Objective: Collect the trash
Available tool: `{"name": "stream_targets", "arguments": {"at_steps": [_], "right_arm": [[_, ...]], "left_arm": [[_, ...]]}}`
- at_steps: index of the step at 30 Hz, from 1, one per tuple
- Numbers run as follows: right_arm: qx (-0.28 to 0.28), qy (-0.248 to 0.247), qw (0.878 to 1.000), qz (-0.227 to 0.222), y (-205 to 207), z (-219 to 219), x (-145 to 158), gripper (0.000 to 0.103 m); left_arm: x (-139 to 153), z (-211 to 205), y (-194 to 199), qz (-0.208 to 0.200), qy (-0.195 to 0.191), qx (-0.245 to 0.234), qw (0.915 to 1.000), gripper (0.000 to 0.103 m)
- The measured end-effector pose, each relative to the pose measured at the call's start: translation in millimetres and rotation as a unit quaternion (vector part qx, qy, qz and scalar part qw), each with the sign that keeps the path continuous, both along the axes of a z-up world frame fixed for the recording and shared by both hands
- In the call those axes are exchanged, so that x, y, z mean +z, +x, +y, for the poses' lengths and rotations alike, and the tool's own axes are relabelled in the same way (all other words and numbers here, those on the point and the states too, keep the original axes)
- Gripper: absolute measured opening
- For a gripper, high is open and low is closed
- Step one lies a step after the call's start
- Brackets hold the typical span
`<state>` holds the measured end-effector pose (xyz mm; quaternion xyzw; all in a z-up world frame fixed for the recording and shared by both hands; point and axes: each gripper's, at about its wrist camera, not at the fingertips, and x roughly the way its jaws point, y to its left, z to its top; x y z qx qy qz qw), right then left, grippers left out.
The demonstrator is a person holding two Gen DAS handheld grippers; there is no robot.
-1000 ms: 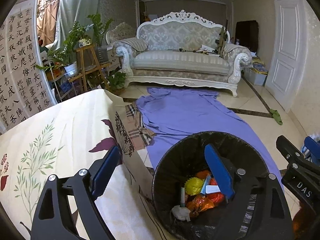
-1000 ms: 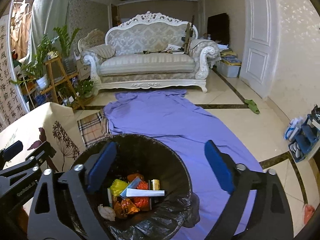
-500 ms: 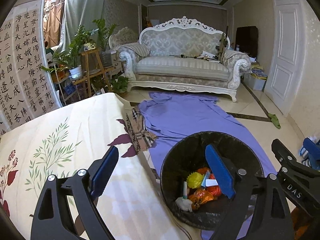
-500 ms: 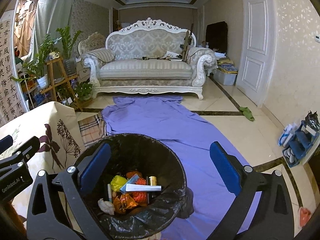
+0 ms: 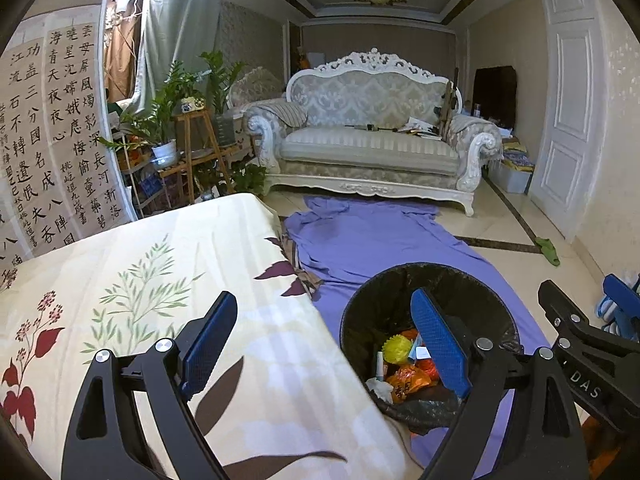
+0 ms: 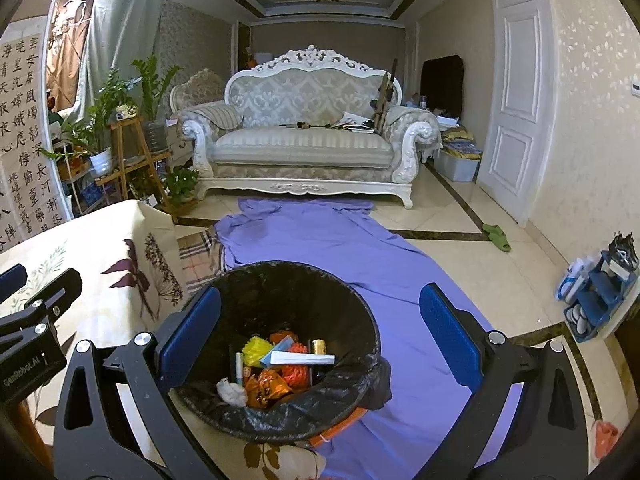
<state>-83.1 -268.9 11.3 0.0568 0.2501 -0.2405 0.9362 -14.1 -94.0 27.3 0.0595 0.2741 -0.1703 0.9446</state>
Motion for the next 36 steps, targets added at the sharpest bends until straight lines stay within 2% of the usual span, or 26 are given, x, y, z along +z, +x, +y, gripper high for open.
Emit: {"name": "stream_targets", "arguments": {"at_steps": [13,36], "right_arm": [[0.015,-0.012,1.0,-0.006,-16.6,19.3,10.0,0.097],[0.021,-0.012,1.0,-0.007,-13.9,23.3,11.4,0.097]], "left_arm": [[6.9,19.2,-13.0,-0.009,-0.015,0.01,0.9998,0.086],[6.8,23.1,-15.7,-0.005,-0.017,0.011,0.9998,0.086]]}}
